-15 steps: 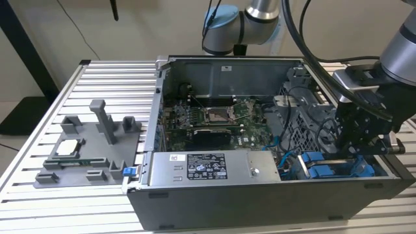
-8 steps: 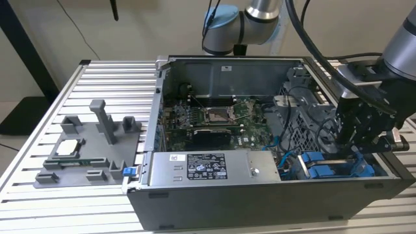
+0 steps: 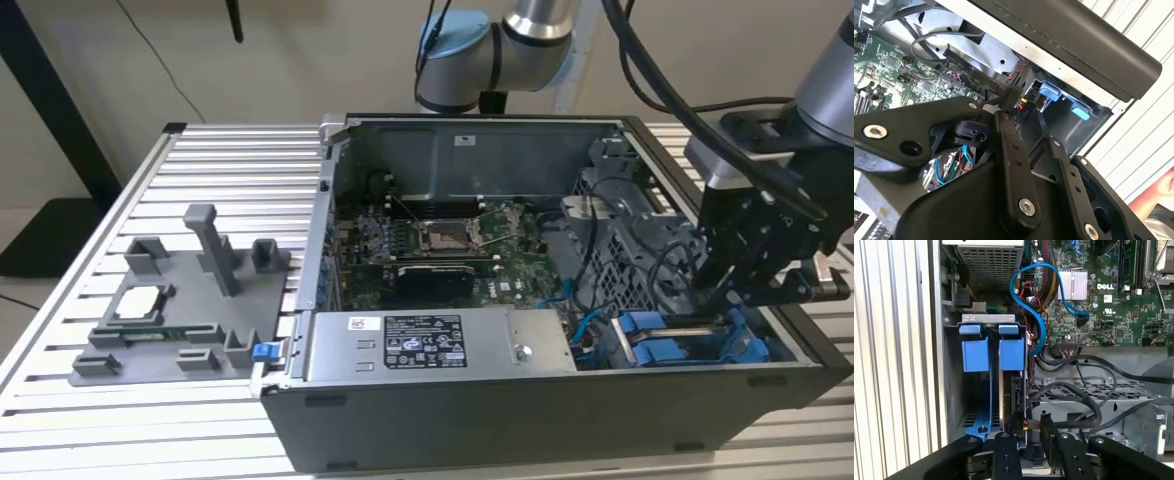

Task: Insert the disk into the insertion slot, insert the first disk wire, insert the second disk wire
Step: 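Insert the first disk wire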

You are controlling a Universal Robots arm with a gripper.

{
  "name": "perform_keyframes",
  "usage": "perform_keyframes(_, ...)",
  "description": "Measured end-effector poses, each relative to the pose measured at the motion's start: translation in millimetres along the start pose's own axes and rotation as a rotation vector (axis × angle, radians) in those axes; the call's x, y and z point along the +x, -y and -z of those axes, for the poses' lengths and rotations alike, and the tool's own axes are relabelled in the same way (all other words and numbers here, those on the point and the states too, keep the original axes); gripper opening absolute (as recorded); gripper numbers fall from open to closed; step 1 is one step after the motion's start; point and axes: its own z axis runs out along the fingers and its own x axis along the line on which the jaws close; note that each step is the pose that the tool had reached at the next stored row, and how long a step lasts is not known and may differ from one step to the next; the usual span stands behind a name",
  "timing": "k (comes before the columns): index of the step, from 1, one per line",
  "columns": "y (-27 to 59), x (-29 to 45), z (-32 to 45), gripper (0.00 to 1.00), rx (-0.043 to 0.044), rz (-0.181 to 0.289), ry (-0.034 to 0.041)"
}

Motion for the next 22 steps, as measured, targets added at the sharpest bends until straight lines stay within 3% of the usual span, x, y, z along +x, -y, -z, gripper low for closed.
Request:
perform_keyframes(12,0.1,-0.2,3.1,1.0,0.0,0.0,-0.0006)
perform_keyframes(22,1.1,-2.1,28.2,1.0,-0.0001,0.0,-0.0007)
